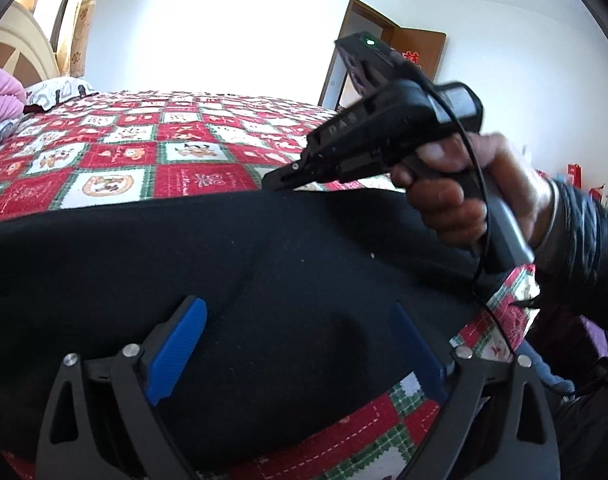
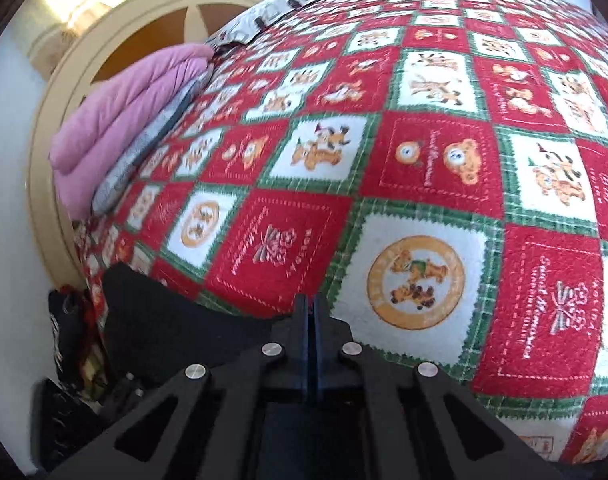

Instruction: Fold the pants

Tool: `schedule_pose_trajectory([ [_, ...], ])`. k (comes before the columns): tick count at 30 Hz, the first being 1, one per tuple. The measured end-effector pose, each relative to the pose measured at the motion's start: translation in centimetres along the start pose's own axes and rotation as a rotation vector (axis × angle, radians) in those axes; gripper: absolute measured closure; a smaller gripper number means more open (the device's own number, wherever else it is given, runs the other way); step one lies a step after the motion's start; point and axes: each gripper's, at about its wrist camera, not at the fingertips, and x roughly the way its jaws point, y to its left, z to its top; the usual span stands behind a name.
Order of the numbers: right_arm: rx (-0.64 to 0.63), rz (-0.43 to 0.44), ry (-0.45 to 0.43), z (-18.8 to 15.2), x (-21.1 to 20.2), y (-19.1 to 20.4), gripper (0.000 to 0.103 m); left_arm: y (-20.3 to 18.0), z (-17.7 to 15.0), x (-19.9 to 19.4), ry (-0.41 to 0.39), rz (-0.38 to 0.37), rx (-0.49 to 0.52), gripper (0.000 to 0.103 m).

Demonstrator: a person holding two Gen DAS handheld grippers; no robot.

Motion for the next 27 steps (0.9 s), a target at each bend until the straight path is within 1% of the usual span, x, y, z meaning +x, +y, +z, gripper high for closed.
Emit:
schedule_pose_trajectory([
  [2, -0.022, 0.006, -0.017, -0.3, -0.5, 0.3, 0.099, 0.1, 0.4, -0.4, 0.010, 0.000, -0.004, 0.007],
  [3, -0.031, -0.007, -0.034, -0.5, -1.4, 0.6, 0.099, 0.3, 0.6, -0.7, 0.009, 0.011, -0.004, 0.007],
  [6, -0.091, -0.107, -0.100, -1.7, -4.2, 1.5, 0.099, 1.2, 0.9, -2.1, -0.022, 0.071, 0.003, 0.007],
  [7, -0.115, -0.126, -0.123, -2.3, -5.2, 1.9, 0.099, 1.7, 0.9, -2.6, -0.031, 0.094, 0.000, 0.007],
  [9, -0.163, -0.139, -0.146, -4.1, -6.9, 2.8, 0.099, 2.8, 0.9, -3.2, -0.034, 0.140, -0.018, 0.007],
  [10, -0.183, -0.148, -0.152, -5.1, -7.4, 3.3, 0.099, 3.8, 0.9, -3.5, -0.028, 0.175, -0.038, 0.007],
  [12, -0.234, -0.157, -0.148, -7.4, -7.9, 4.2, 0.099, 5.3, 0.6, -3.7, -0.013, 0.235, -0.071, 0.007],
  [14, -0.284, -0.173, -0.133, -9.9, -7.4, 5.0, 0.099, 6.6, 0.4, -4.0, -0.015, 0.258, -0.104, 0.007],
  [16, -0.311, -0.178, -0.095, -11.8, -6.3, 5.3, 0.099, 7.3, 0.2, -3.9, -0.008, 0.253, -0.119, 0.007],
  [18, -0.313, -0.199, -0.057, -13.2, -4.8, 5.0, 0.098, 7.0, -0.1, -3.6, -0.006, 0.257, -0.096, 0.006],
  [19, -0.308, -0.211, -0.059, -13.9, -4.3, 4.7, 0.098, 6.8, -0.1, -3.5, 0.002, 0.272, -0.074, 0.006],
  [20, -0.302, -0.212, -0.095, -14.3, -4.3, 4.6, 0.098, 6.4, -0.2, -3.3, 0.010, 0.289, -0.053, 0.006],
  [22, -0.290, -0.220, -0.110, -14.8, -4.4, 4.5, 0.098, 6.2, -0.2, -3.3, 0.018, 0.304, -0.041, 0.005],
  [25, -0.280, -0.229, -0.115, -15.2, -5.6, 4.7, 0.098, 6.5, 0.0, -3.6, 0.019, 0.294, -0.060, 0.005],
  [27, -0.274, -0.270, -0.142, -15.8, -6.7, 4.3, 0.098, 6.8, -0.1, -3.7, 0.015, 0.281, -0.068, 0.005],
])
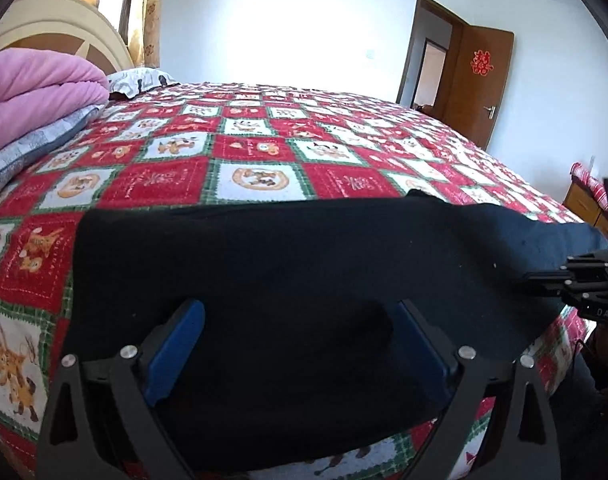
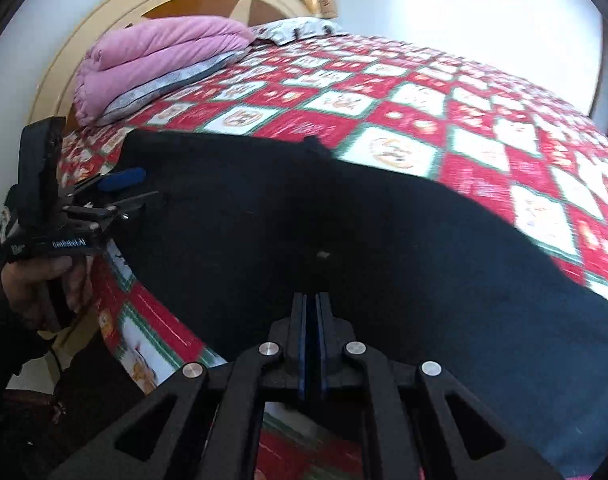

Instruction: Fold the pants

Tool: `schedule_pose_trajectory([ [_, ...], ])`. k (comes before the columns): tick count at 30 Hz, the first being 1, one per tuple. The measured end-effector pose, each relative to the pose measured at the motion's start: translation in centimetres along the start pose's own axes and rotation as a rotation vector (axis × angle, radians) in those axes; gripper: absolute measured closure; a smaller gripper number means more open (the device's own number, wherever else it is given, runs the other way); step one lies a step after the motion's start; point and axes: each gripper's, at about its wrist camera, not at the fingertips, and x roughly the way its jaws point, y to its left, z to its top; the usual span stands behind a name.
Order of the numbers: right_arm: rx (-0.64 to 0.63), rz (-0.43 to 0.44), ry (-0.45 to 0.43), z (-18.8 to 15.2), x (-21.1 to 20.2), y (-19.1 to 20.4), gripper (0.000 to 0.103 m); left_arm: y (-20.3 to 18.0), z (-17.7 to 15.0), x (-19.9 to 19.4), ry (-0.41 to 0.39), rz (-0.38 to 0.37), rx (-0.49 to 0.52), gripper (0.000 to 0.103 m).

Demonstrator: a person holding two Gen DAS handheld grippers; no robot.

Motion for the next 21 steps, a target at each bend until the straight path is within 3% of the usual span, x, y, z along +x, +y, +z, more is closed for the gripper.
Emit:
schedule_pose_trajectory([
  [2, -0.003, -0.067, -0.016, -1.2, -1.0, -0.8, 0.098, -0.1, -0.1, 0.0, -0.002, 0.001, 0.005, 0.005],
  [4, 0.000, -0.099, 0.030, -2.6, -0.9, -1.6, 0.097, -0.5, 0.0, 0.1, 0.003, 0.021, 0.015, 0.004],
  [7, 0.043, -0.089, 0.005, -4.3, -2.4, -3.3, 0.097, -1.3, 0.3, -0.1, 0.006, 0.033, 0.023, 0.004],
  [14, 0.184, -0.216, -0.069, -6.4, -8.5, -10.0, 0.094, -1.7, 0.3, 0.1, 0.019, 0.044, -0.033, 0.002],
  [16, 0.234, -0.282, -0.106, -7.1, -10.9, -12.5, 0.091, -1.8, 0.3, 0.0, 0.015, 0.054, -0.047, 0.002],
  [18, 0.290, -0.334, -0.126, -7.4, -12.8, -15.2, 0.072, -2.0, 0.4, 0.0, 0.019, 0.051, -0.064, 0.002],
  [21, 0.377, -0.433, -0.141, -8.7, -15.3, -19.6, 0.063, -3.0, 0.4, 0.3, 0.038, 0.052, -0.059, 0.001],
])
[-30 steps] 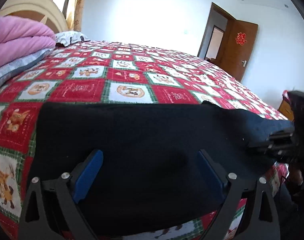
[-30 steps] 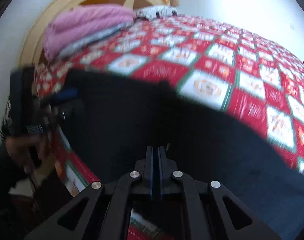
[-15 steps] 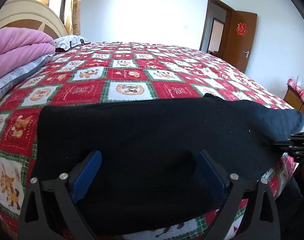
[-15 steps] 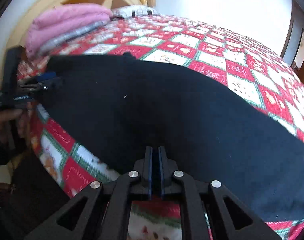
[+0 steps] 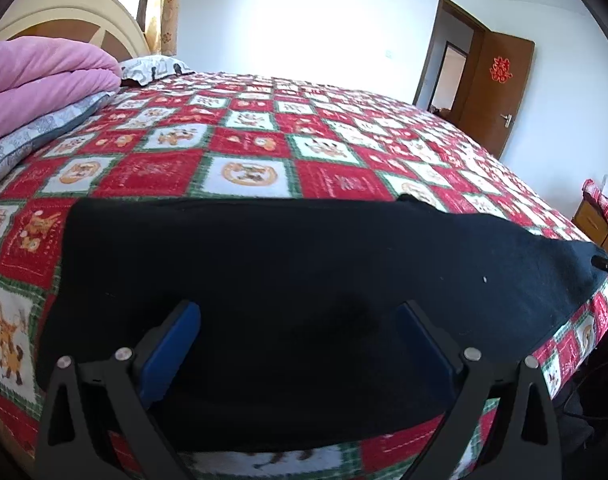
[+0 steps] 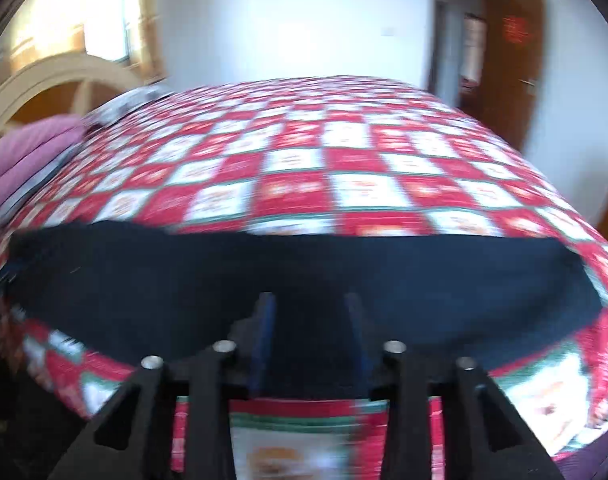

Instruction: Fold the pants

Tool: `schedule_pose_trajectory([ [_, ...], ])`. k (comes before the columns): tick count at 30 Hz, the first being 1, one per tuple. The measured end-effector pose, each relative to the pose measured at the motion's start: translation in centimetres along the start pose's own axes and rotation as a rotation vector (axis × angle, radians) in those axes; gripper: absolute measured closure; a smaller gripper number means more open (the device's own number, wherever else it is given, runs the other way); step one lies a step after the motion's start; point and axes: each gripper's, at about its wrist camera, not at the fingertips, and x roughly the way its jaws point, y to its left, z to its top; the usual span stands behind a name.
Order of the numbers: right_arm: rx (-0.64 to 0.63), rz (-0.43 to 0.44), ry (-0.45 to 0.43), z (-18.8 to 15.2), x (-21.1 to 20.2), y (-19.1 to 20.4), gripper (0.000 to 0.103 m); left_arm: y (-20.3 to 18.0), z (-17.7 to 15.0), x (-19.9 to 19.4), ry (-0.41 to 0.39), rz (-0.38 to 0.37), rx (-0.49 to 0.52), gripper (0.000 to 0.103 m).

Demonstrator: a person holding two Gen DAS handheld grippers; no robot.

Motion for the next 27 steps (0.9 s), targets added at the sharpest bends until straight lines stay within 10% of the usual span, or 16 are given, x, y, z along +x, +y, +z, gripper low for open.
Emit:
schedule_pose_trajectory([
  [7, 0.143, -0.043, 0.102, -1.4, 3.4, -8.1, 0.063, -1.9, -0.8, 0.5, 0.021, 0.071, 0.062, 0.000],
  [14, 0.109, -0.046, 0.043, -1.3, 2.0, -8.1, 0.063, -1.9, -1.5, -0.3, 0.025, 0.099, 0.085, 0.000],
  [27, 0.045, -0.354, 0.013, -1.0, 0.6, -11.8, 0.063, -1.7, -1.9, 0.1, 0.019, 0.105, 0.114, 0.000],
])
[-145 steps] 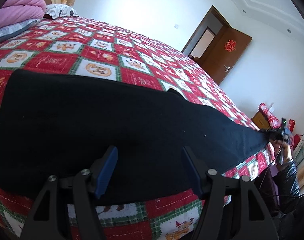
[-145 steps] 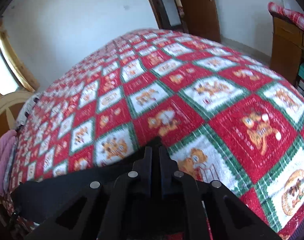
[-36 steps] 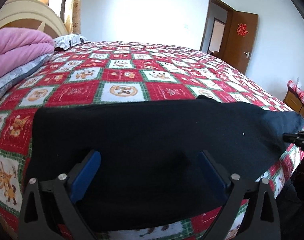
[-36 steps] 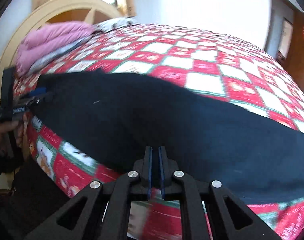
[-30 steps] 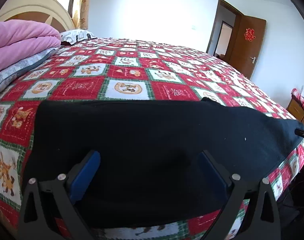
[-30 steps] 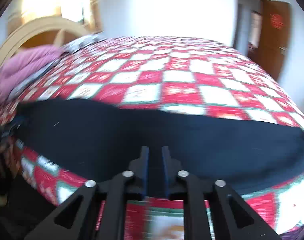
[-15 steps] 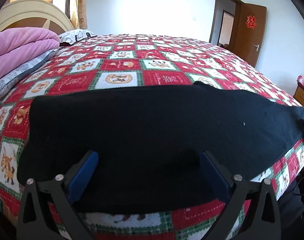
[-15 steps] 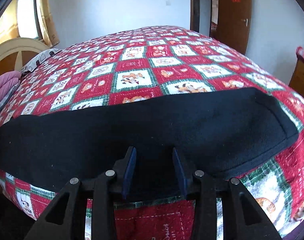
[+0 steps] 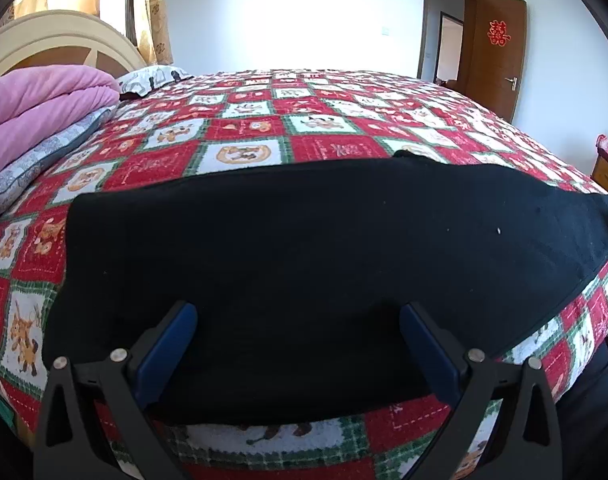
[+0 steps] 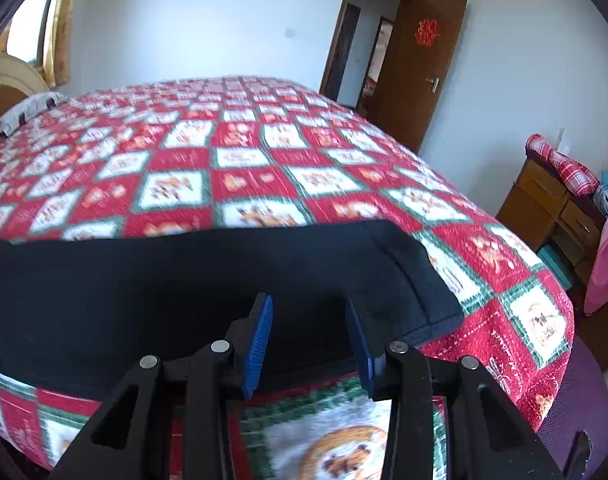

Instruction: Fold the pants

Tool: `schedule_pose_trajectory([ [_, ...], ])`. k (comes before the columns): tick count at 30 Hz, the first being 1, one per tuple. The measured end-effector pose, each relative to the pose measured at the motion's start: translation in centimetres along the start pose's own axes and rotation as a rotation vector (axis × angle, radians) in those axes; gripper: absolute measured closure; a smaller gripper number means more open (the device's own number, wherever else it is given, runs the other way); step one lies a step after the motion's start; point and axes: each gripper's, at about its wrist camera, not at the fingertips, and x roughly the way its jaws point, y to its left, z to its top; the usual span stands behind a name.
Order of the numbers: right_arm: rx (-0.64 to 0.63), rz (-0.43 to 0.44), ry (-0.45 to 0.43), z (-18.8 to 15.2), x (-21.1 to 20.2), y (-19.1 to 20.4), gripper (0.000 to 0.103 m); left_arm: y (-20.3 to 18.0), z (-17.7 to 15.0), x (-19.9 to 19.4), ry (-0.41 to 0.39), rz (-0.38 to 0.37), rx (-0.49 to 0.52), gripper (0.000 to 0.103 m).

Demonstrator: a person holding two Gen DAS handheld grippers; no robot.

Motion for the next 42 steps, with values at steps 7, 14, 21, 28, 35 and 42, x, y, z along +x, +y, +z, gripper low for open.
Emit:
schedule_pose_trajectory([
  [7, 0.025, 0.055, 0.033, -0.2, 0.4, -1.0, 0.063, 0.0, 0.1, 0.0, 0.003, -0.005, -0.002, 0.000],
  [14, 0.310, 0.192, 0.012, 0.7, -0.7, -7.0, 0.063, 0.1, 0.1, 0.0, 0.005, -0.011, -0.005, 0.000],
  [21, 0.741, 0.354, 0.028, -1.4, 0.5, -16.5, 0.063, 0.0, 0.0, 0.0, -0.008, -0.006, -0.002, 0.000],
  [28, 0.771, 0.474, 0.052, -1.5, 1.0, -15.4, 0.063, 0.0, -0.1, 0.0, -0.008, -0.006, -0.002, 0.000],
  [35, 0.708, 0.440, 0.189, -1.3, 1.9, -13.9, 0.066, 0.0, -0.1, 0.0, -0.003, -0.005, -0.002, 0.000],
  [42, 0.788, 0.536, 0.215, -2.0, 2.3, -14.9, 0.066, 0.0, -0.1, 0.0, -0.012, 0.000, -0.003, 0.000],
])
